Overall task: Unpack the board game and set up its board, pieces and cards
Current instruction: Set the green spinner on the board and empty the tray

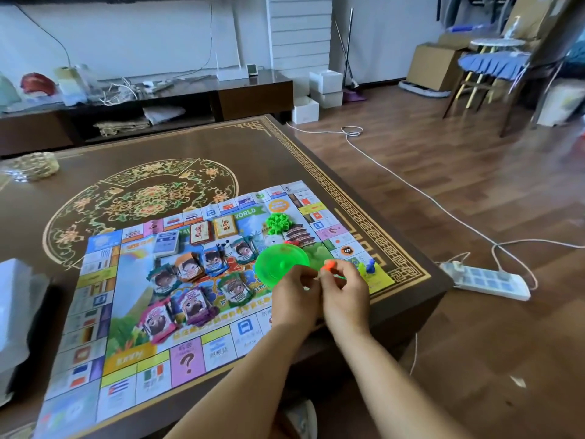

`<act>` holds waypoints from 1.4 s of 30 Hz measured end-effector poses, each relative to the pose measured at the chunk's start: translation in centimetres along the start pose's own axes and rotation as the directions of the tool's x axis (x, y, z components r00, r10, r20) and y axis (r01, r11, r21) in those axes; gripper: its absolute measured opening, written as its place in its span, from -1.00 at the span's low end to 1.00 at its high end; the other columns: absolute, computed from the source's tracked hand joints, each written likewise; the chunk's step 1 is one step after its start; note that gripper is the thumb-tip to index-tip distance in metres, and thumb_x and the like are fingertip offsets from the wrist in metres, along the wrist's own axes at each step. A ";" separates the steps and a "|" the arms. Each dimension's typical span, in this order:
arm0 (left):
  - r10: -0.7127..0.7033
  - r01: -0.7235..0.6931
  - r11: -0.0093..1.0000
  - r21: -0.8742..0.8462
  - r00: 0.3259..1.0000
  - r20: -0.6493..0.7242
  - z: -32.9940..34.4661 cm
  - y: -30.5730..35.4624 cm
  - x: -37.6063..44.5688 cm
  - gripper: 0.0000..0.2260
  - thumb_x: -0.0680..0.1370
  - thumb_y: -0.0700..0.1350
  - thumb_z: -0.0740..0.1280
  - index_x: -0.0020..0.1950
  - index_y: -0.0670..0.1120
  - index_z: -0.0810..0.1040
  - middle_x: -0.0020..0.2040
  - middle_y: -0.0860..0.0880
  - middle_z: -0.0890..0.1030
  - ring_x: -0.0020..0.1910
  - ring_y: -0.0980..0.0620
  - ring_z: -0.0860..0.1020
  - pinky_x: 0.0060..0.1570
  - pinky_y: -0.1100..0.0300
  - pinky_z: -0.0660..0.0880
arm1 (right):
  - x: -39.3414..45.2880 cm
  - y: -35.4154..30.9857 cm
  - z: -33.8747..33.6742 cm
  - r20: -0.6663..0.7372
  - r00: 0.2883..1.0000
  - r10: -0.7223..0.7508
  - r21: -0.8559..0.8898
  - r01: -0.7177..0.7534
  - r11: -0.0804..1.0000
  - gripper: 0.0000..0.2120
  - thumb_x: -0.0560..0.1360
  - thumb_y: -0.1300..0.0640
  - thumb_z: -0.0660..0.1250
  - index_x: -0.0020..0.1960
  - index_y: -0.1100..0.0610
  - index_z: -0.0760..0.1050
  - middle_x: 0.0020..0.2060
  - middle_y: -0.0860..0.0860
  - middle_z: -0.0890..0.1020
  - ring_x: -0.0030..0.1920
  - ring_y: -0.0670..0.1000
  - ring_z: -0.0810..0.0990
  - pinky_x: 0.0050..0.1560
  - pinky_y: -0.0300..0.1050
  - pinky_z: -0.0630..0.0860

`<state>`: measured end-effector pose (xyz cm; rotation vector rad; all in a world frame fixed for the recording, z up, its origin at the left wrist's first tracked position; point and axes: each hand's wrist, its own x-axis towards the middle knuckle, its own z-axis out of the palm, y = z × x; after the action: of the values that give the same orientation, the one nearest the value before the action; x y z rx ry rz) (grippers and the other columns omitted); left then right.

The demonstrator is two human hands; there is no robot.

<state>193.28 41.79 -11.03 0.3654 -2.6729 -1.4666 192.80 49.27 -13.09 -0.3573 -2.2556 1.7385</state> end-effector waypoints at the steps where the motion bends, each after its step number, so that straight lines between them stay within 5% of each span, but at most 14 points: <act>1: 0.017 -0.017 1.000 0.008 1.000 0.015 0.0 0.1 0.1 -0.85 0.51 -0.16 0.33 0.05 -0.05 0.59 -0.11 0.04 0.61 -0.17 0.09 0.51 -0.30 0.40 0.31 | 0.1 -0.1 -0.5 -0.014 1.000 0.004 0.008 -0.004 1.000 -0.89 0.52 0.21 0.32 0.03 0.10 0.56 -0.10 0.01 0.62 -0.08 0.01 0.59 -0.01 -0.19 0.49; 4: 0.075 -0.079 0.996 0.042 0.994 0.077 0.4 0.5 0.3 -0.76 0.50 -0.18 0.34 0.15 -0.05 0.57 0.01 0.02 0.63 -0.05 -0.01 0.58 -0.08 0.27 0.42 | 0.9 -0.7 -2.4 -0.087 0.996 0.033 0.043 -0.029 0.999 -0.87 0.54 0.19 0.29 0.05 0.08 0.56 -0.06 0.00 0.60 -0.05 0.00 0.58 -0.03 -0.15 0.55; 8: 0.118 -0.145 0.976 0.165 0.980 0.162 1.1 1.0 0.6 -0.66 0.51 -0.07 0.36 0.28 -0.03 0.51 0.14 0.00 0.56 0.10 0.03 0.54 0.02 0.29 0.38 | 2.6 -1.1 -4.8 -0.169 0.985 0.026 0.032 -0.021 0.999 -0.86 0.55 0.21 0.26 0.07 0.10 0.54 -0.03 0.01 0.59 -0.02 -0.01 0.58 -0.23 -0.41 0.45; 11: 0.078 -0.135 0.959 0.249 0.971 0.227 2.1 1.5 0.8 -0.59 0.48 -0.01 0.37 0.31 -0.03 0.49 0.20 -0.04 0.51 0.15 0.01 0.54 0.13 0.15 0.47 | 3.3 -1.1 -5.9 -0.217 0.976 0.032 0.007 -0.031 0.999 -0.85 0.54 0.21 0.27 0.09 0.11 0.54 -0.05 0.01 0.58 -0.03 -0.01 0.57 -0.18 -0.31 0.47; 14: 0.038 -0.118 0.932 0.342 0.972 0.231 2.7 2.1 0.8 -0.61 0.48 0.08 0.35 0.26 -0.03 0.51 0.19 -0.05 0.46 0.16 -0.04 0.52 0.11 0.07 0.49 | 3.5 -0.7 -6.3 -0.216 0.976 0.033 -0.011 -0.036 0.999 -0.83 0.55 0.20 0.28 0.12 0.12 0.54 -0.03 0.01 0.58 -0.03 -0.03 0.55 -0.27 -0.44 0.38; 17: 0.052 -0.141 0.896 0.420 0.975 0.217 3.0 2.2 0.9 -0.73 0.53 0.00 0.30 0.21 -0.02 0.54 0.18 -0.07 0.44 0.15 -0.09 0.50 0.05 0.06 0.49 | 3.4 -0.3 -6.3 -0.179 0.983 0.030 -0.029 -0.036 0.999 -0.85 0.54 0.20 0.29 0.09 0.09 0.55 -0.02 0.02 0.60 0.00 -0.02 0.56 -0.13 -0.30 0.44; 26: 0.111 -0.172 0.919 0.354 0.976 0.185 2.5 2.4 1.1 -0.84 0.56 -0.15 0.25 0.11 -0.12 0.49 0.11 -0.12 0.54 0.05 -0.12 0.54 -0.02 0.06 0.48 | 3.5 0.0 -7.3 -0.160 0.986 0.048 -0.071 -0.060 0.996 -0.85 0.55 0.16 0.28 0.10 0.06 0.53 -0.02 -0.03 0.57 0.00 -0.06 0.54 -0.30 -0.44 0.36; 31: 0.197 -0.257 0.924 0.282 0.954 0.224 2.6 3.4 0.8 -0.78 0.54 -0.12 0.26 0.17 -0.05 0.52 0.14 -0.09 0.50 0.06 -0.08 0.52 0.00 0.11 0.45 | 3.3 1.0 -8.3 -0.125 0.991 0.056 -0.205 -0.081 0.975 -0.84 0.53 0.15 0.32 0.10 0.10 0.56 -0.07 -0.04 0.58 -0.04 -0.05 0.52 -0.12 -0.23 0.41; 42: 0.139 -0.257 0.873 0.415 0.946 0.292 5.1 3.4 0.0 -0.75 0.54 -0.03 0.30 0.18 -0.08 0.51 0.14 -0.09 0.54 0.10 -0.08 0.54 0.00 0.08 0.48 | 5.0 2.7 -8.8 0.093 0.996 0.000 -0.558 0.052 0.828 -0.84 0.44 0.09 0.43 0.02 -0.01 0.63 0.01 -0.04 0.63 0.09 0.06 0.53 0.01 -0.15 0.47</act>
<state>191.83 47.69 -10.95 -0.0922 -3.1294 -0.8768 191.41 59.69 -13.28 -0.3625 -2.7951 1.0522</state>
